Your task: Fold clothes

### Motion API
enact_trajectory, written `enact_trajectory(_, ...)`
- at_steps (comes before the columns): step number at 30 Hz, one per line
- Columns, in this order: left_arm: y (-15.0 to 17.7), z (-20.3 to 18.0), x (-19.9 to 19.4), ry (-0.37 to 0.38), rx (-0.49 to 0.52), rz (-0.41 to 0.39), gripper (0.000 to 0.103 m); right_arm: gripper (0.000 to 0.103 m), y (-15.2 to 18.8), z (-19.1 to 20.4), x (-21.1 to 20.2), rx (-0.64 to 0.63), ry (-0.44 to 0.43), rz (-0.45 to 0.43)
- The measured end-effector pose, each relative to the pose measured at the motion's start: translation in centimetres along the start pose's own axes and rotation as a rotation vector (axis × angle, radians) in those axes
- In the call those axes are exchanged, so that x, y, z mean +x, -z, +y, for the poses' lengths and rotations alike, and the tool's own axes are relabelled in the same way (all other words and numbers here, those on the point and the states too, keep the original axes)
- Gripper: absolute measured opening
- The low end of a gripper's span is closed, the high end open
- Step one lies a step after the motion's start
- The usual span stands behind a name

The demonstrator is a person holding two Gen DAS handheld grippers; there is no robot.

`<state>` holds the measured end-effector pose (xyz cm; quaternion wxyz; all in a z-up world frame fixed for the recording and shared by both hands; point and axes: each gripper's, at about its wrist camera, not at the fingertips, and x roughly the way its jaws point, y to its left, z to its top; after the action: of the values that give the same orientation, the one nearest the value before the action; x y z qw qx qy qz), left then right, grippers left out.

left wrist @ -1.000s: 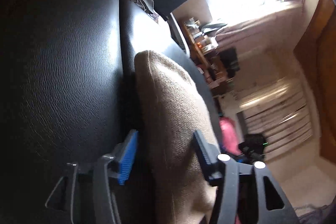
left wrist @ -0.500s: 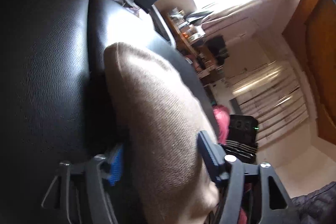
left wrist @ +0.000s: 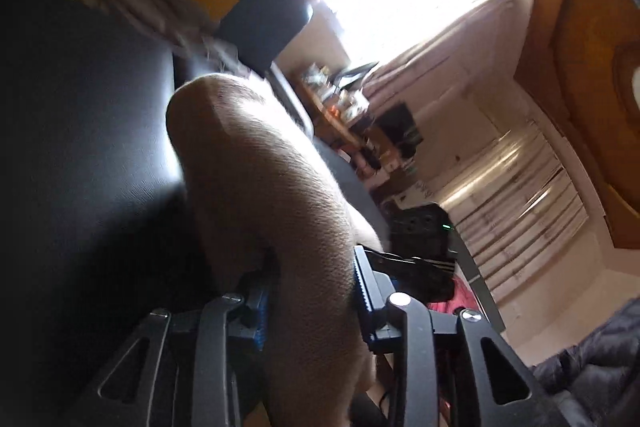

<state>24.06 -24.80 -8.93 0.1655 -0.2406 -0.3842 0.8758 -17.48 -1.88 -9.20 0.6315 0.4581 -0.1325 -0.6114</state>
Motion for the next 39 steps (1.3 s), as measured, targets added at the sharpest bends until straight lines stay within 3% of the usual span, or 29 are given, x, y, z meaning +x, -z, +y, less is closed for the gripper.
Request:
enact_trajectory(4,-1.3,-3.3,-8.3,-0.038,0.089,-0.184,0.024,0.052,-2.3,6.6,7.0,-0.118,-0.156,0.080)
enact_trajectory(6,-2.6,-5.0,-13.7,-0.067,0.142,-0.316,0.020,0.052,-4.4,10.6,10.6,-0.170,-0.261,0.096)
enact_trajectory(9,-4.4,-7.7,-21.2,-0.161,0.246,-0.481,0.010,0.052,-8.1,18.2,16.0,-0.282,-0.396,0.109)
enact_trajectory(12,-6.4,-9.5,-28.5,-0.258,0.310,-0.616,0.010,0.052,-11.6,26.5,21.6,-0.394,-0.506,0.126)
enact_trajectory(14,-7.9,-9.6,-32.3,-0.342,0.325,-0.665,0.009,0.052,-13.4,31.9,25.4,-0.450,-0.569,0.142)
enact_trajectory(17,-10.3,-7.6,-35.8,-0.494,0.278,-0.678,0.008,0.052,-14.6,39.1,30.8,-0.525,-0.644,0.170)
enact_trajectory(19,-11.1,-3.3,-36.5,-0.591,0.196,-0.642,0.011,0.052,-14.0,42.3,34.9,-0.582,-0.608,0.206)
enact_trajectory(20,-10.8,-0.6,-36.4,-0.632,0.135,-0.628,0.006,0.043,-13.4,42.6,37.1,-0.593,-0.550,0.228)
enact_trajectory(22,-9.8,5.2,-35.5,-0.675,0.012,-0.591,0.004,0.043,-11.9,41.3,41.6,-0.551,-0.432,0.295)
enact_trajectory(23,-9.3,6.7,-34.9,-0.699,-0.003,-0.591,0.000,0.044,-11.0,40.4,43.5,-0.534,-0.383,0.322)
enact_trajectory(25,-8.8,7.7,-33.8,-0.659,0.017,-0.606,0.000,0.043,-9.1,37.7,45.8,-0.510,-0.326,0.345)
enact_trajectory(28,-9.4,7.0,-32.2,-0.642,0.047,-0.604,0.000,0.043,-8.5,35.1,46.4,-0.447,-0.332,0.321)
enact_trajectory(31,-9.7,7.1,-32.7,-0.645,0.054,-0.579,0.002,0.046,-10.1,35.0,46.2,-0.453,-0.349,0.288)
enact_trajectory(33,-9.8,7.1,-33.0,-0.624,0.035,-0.585,0.002,0.056,-10.5,36.2,44.9,-0.540,-0.357,0.266)
enact_trajectory(37,-9.1,8.3,-36.5,-0.617,0.021,-0.598,0.004,0.098,-8.9,38.5,39.3,-0.748,-0.377,0.252)
enact_trajectory(39,-9.3,8.0,-37.0,-0.619,0.022,-0.593,0.005,0.102,-7.8,39.7,36.7,-0.859,-0.380,0.246)
